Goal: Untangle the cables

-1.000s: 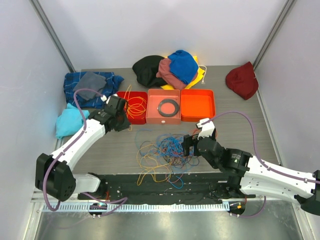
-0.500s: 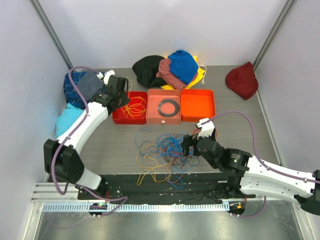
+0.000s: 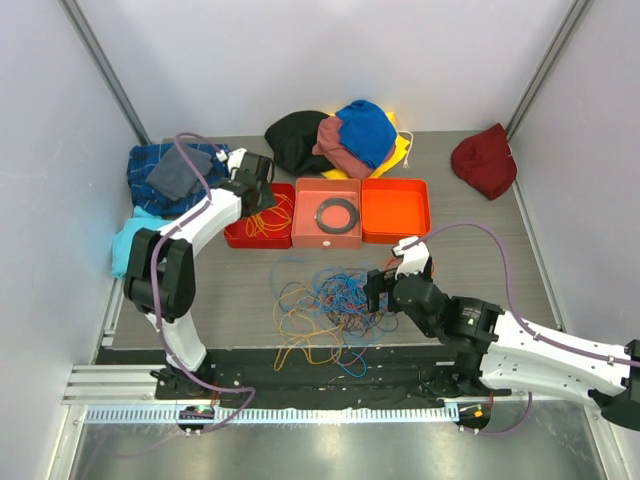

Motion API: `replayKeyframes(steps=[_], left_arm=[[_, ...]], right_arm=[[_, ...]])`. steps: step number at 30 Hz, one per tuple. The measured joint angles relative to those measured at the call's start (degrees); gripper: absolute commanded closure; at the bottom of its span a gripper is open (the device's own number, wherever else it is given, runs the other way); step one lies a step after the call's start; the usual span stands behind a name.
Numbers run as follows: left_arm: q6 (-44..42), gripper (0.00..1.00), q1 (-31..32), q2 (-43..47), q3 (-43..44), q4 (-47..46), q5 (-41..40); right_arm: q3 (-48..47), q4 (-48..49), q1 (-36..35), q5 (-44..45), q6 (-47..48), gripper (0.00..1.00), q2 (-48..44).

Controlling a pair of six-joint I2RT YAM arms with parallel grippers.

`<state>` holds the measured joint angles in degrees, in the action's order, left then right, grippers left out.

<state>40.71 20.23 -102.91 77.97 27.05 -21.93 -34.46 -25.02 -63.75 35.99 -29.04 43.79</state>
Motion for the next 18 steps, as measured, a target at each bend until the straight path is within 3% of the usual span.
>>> replayKeyframes(steps=[1, 5, 12, 18], left_arm=[[-0.28, 0.18, 0.0, 0.09, 0.0, -0.04, -0.11], [-1.79, 0.07, 0.0, 2.19, 0.0, -0.31, -1.79], [-5.4, 0.05, 0.0, 9.33, 3.3, -0.31, -6.01], [-6.38, 0.08, -1.22, 9.88, 7.67, 0.2, -9.25]], right_arm=[[0.0, 0.02, 0.0, 0.02, 0.02, 0.0, 0.31], [0.0, 0.11, 0.0, 0.0, 0.22, 0.0, 1.73], [0.0, 0.72, 0.0, -0.11, 0.44, 0.0, 3.61], [-0.02, 0.96, 0.0, -0.07, 0.68, 0.0, 3.72]])
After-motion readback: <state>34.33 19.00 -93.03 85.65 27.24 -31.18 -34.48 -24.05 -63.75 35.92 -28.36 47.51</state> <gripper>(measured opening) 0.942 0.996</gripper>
